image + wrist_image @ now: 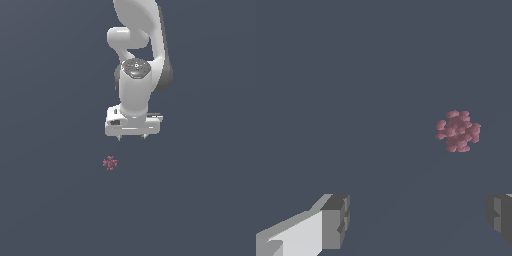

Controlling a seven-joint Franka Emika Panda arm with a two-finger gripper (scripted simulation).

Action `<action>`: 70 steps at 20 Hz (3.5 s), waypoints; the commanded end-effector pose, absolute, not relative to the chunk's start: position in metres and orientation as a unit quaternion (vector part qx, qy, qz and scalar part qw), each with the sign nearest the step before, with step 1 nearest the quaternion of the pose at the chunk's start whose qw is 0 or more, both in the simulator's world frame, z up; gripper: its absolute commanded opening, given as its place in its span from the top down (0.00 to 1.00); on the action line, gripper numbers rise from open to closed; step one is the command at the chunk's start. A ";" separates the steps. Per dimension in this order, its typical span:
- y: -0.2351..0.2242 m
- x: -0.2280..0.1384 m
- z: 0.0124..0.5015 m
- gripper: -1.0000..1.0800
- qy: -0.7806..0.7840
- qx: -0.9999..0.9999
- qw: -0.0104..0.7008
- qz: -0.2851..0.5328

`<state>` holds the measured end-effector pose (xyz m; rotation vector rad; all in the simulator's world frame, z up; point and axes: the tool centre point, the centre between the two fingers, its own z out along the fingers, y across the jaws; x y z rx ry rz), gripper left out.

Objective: Pick up the object and move it to a goal position.

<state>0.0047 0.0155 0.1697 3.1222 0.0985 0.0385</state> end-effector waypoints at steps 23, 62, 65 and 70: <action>0.008 0.015 0.174 0.04 -0.007 1.000 0.007 0.018; -0.082 0.055 0.073 0.04 -0.365 0.931 0.000 0.000; -0.082 0.054 0.057 0.04 -0.366 0.930 0.000 0.000; -0.083 0.054 0.038 0.04 -0.367 0.930 0.000 0.000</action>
